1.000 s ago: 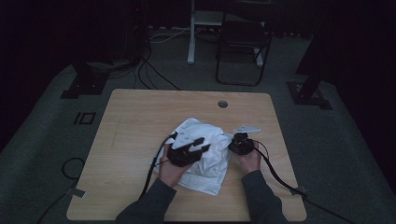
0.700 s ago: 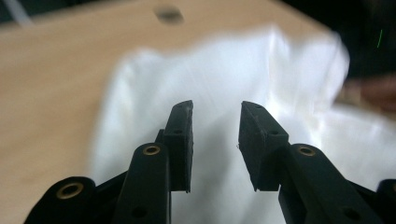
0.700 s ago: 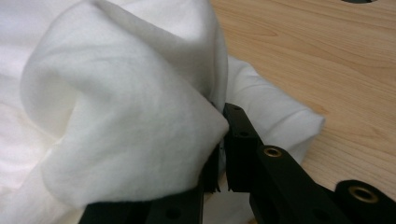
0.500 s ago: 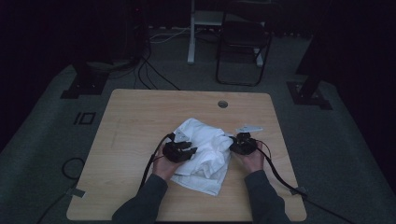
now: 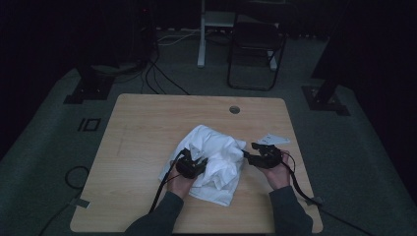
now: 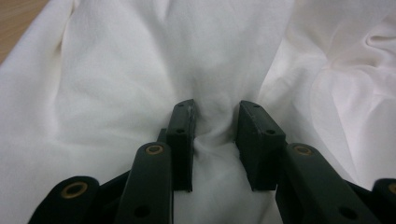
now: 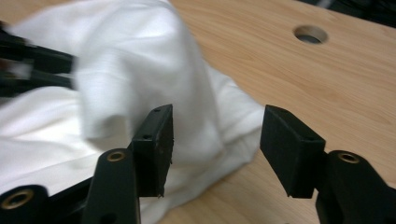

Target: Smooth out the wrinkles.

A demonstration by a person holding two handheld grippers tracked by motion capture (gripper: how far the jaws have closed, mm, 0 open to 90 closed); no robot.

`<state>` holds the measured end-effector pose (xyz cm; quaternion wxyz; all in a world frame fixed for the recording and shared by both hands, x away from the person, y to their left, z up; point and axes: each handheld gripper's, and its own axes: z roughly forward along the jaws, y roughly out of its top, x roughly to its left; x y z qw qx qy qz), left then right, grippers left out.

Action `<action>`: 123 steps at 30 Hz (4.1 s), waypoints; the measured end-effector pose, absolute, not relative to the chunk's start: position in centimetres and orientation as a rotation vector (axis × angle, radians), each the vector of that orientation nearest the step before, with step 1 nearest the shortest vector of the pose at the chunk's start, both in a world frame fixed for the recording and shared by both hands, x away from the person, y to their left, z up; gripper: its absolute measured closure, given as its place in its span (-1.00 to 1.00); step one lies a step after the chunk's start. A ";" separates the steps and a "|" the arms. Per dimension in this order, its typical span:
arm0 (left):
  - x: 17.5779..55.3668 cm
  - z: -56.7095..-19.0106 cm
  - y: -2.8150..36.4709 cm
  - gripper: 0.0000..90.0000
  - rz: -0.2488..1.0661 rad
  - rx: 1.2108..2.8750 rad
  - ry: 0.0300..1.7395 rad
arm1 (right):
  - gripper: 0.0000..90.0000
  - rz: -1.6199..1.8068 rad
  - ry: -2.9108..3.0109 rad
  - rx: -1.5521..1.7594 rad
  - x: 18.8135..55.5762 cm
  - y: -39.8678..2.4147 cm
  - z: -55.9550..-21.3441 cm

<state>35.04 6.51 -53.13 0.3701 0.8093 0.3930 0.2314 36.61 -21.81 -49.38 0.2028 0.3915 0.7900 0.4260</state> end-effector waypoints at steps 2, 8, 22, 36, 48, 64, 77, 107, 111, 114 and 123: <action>35.1 -53.3 6.4 0.51 0.606 2.065 1.023 | -0.09 1.225 2.216 1.065 36.2 -21.6 -49.2; 36.0 -53.9 6.4 0.58 0.659 2.039 1.057 | -0.30 1.234 2.259 1.033 36.4 -20.0 -49.9; 39.6 -53.4 5.6 0.56 0.761 1.942 1.291 | -0.04 1.295 2.241 1.041 37.3 -16.9 -50.3; 39.1 -52.1 7.7 0.20 0.586 1.916 1.171 | 0.98 1.174 2.331 1.046 37.4 -16.5 -52.7; 39.0 -52.1 8.1 0.17 0.581 1.916 1.162 | 0.74 1.113 2.320 1.051 35.4 -18.7 -52.8; 38.8 -51.7 8.7 0.11 0.553 1.917 1.129 | 0.89 1.076 2.363 1.004 37.0 -16.0 -53.1; 38.5 -49.6 13.9 0.03 0.599 1.842 1.102 | -0.12 1.328 2.283 0.911 36.2 -16.4 -51.1; 38.2 -52.5 12.1 -0.05 0.569 1.853 1.169 | -0.06 1.263 2.242 0.987 40.6 -16.3 -52.3; 38.2 -52.4 11.9 -0.05 0.585 1.870 1.158 | 0.08 1.289 2.130 1.063 41.4 -17.3 -50.6; 38.2 -52.4 11.9 -0.05 0.594 1.875 1.150 | -0.05 1.290 2.071 1.114 42.0 -17.8 -49.6; 38.1 -52.5 11.8 -0.05 0.611 1.888 1.138 | 0.79 1.231 2.032 1.236 46.6 -17.8 -48.7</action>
